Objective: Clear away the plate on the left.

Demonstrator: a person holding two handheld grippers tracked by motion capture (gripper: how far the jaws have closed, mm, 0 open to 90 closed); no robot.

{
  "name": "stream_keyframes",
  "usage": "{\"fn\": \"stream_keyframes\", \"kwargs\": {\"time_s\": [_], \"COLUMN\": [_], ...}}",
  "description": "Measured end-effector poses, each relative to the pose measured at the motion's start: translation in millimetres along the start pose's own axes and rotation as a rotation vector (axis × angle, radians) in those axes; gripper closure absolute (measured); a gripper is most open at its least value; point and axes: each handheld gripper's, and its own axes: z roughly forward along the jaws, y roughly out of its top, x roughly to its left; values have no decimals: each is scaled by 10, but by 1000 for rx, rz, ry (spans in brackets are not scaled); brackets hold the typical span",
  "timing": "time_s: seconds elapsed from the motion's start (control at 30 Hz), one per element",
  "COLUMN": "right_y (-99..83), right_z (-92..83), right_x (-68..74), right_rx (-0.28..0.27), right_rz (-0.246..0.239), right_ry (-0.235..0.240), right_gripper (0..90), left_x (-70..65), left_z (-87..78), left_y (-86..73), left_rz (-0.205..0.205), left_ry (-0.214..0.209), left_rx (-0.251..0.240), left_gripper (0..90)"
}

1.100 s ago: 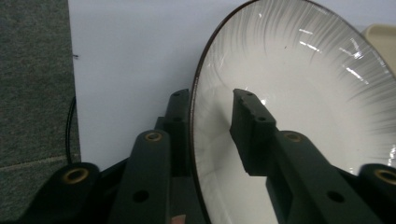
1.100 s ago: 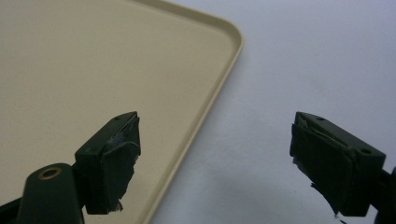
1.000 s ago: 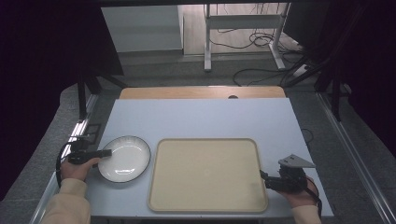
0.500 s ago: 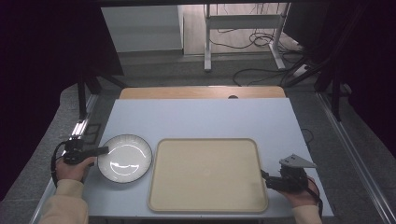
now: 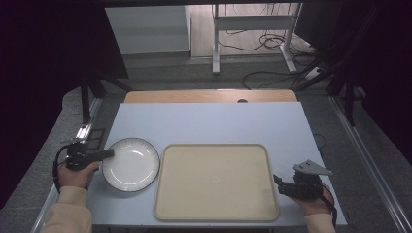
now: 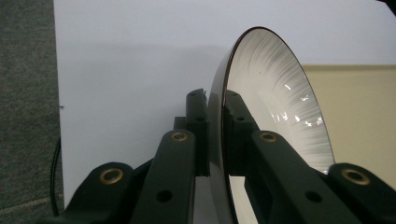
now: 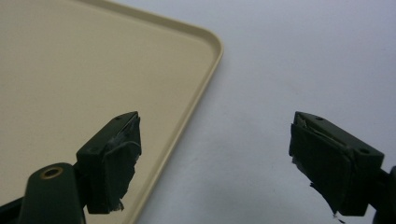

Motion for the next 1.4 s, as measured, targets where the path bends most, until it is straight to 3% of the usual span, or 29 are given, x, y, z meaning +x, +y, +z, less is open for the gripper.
{"fn": "stream_keyframes", "kwargs": {"time_s": [0.53, 0.77, 1.03, 1.4], "right_y": [9, 6, 7, 6], "right_z": [7, 15, 14, 20], "right_x": [41, 39, 39, 34], "right_rx": [5, 9, 9, 12], "right_rz": [-23, -25, -27, -28], "right_ry": [14, 17, 19, 17], "right_gripper": [172, 172, 171, 172], "left_x": [-47, -78, -153, -191], "left_z": [-67, -151, -181, -198], "left_y": [28, 41, 65, 77], "left_rz": [8, -20, -24, -43], "left_ry": [-34, -110, -142, -146], "left_rx": [-30, -76, -103, -115], "left_gripper": [821, 820, 817, 811]}}
